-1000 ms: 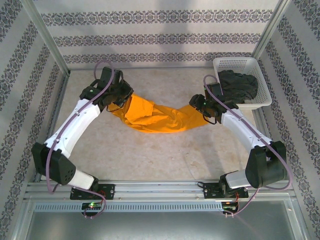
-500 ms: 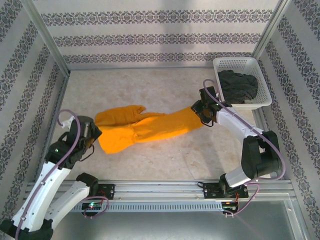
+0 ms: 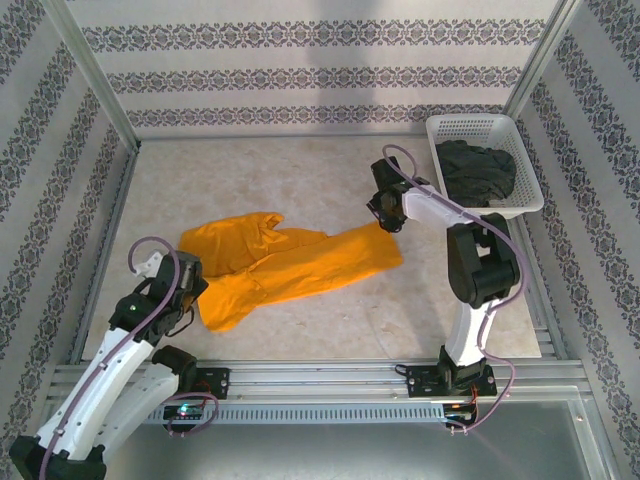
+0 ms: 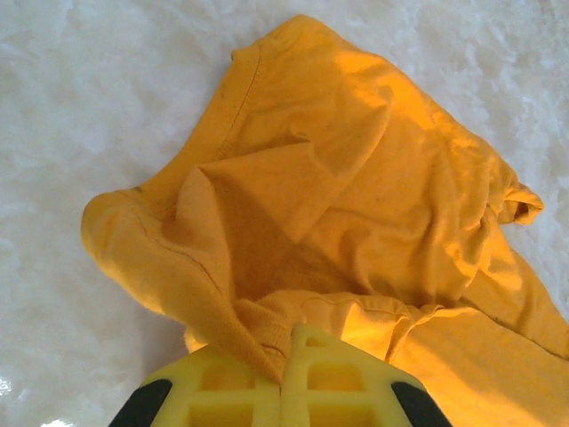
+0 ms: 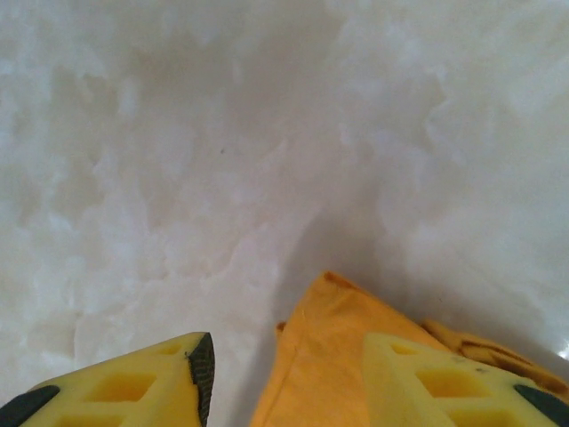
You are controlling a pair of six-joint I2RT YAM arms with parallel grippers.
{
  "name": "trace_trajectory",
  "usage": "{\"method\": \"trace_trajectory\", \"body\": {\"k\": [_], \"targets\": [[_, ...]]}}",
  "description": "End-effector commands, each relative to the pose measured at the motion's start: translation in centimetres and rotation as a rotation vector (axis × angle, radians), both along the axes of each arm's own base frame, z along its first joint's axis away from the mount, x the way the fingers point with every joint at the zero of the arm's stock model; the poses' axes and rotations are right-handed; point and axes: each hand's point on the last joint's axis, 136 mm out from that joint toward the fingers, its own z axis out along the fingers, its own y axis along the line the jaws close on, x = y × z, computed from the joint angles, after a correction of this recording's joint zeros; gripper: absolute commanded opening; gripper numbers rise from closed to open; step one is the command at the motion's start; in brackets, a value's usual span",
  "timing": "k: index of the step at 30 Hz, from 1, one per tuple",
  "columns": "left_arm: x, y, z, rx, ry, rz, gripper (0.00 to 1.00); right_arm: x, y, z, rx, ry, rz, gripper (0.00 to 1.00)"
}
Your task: Fold and stack the t-shirts
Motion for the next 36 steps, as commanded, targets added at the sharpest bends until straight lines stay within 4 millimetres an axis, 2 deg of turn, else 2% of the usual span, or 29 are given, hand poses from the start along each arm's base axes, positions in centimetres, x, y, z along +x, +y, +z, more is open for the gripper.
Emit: {"method": "trace_trajectory", "body": {"k": [1, 9, 14, 18, 21, 24, 27, 29, 36], "targets": [[1.2, 0.2, 1.2, -0.004, -0.048, 0.023, 0.00, 0.0, -1.1, -0.7, -0.027, 0.050, -0.078, 0.46], [1.3, 0.2, 1.3, -0.001, -0.049, 0.024, 0.00, 0.1, -0.7, -2.7, -0.017, 0.135, -0.114, 0.42], [1.4, 0.1, 1.3, 0.000, -0.048, 0.021, 0.00, -0.4, -1.3, -4.0, -0.019, 0.186, -0.138, 0.39], [1.4, 0.1, 1.2, 0.000, -0.043, 0.022, 0.00, -0.7, -1.4, -4.2, -0.024, 0.201, -0.138, 0.37], [1.4, 0.1, 1.2, -0.002, -0.044, 0.023, 0.00, -1.0, -1.3, -4.1, -0.029, 0.209, -0.137, 0.29], [1.5, 0.1, 1.3, -0.001, -0.047, 0.023, 0.00, -1.1, -1.3, -3.8, -0.033, 0.197, -0.139, 0.16], [1.6, 0.0, 1.3, -0.001, -0.046, 0.019, 0.00, -0.7, -1.6, -2.4, -0.052, 0.158, -0.129, 0.05], [1.6, 0.0, 1.3, -0.002, -0.044, 0.017, 0.00, -0.3, -2.0, -0.6, -0.072, 0.110, -0.121, 0.00], [2.5, -0.4, 2.0, -0.008, -0.068, 0.004, 0.00, 1.4, -2.7, 6.1, -0.094, -0.072, -0.076, 0.00]]}}
